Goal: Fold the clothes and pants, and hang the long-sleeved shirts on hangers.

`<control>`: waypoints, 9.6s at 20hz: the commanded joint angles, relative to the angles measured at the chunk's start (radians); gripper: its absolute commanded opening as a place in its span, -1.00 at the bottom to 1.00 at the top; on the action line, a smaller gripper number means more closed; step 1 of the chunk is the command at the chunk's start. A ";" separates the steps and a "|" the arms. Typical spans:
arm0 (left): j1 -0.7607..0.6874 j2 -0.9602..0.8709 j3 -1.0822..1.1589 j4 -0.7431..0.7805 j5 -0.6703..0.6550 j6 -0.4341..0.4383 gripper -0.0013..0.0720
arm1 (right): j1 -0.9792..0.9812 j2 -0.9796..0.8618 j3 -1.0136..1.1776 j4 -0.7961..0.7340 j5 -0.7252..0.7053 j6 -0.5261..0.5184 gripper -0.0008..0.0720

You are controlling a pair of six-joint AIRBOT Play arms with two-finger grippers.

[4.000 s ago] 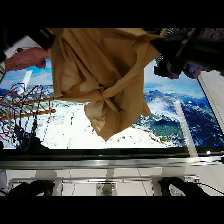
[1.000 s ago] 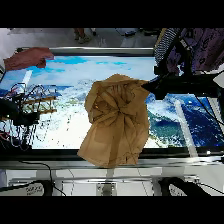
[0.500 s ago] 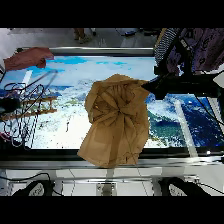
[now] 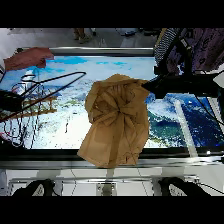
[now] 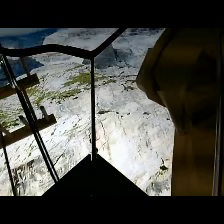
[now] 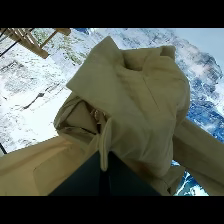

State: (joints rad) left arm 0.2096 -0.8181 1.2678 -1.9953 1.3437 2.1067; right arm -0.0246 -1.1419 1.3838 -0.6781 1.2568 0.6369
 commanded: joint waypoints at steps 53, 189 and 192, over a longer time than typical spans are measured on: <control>-0.604 0.159 -0.221 0.211 -0.473 0.605 -0.91 | 0.000 0.000 0.000 0.003 -0.013 0.133 -0.91; -0.948 -0.368 0.042 0.039 -0.517 -0.001 -0.80 | 0.183 -0.146 0.432 -0.652 -0.296 0.026 -0.91; -0.894 -0.376 0.042 0.046 -0.555 -0.013 0.30 | 0.183 -0.127 0.432 -0.607 -0.312 -0.064 -0.91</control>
State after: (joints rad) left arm -0.7063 -1.1709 1.3087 -2.0090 0.8070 2.1456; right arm 0.1555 -1.2827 1.8156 -1.3331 0.9745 0.6418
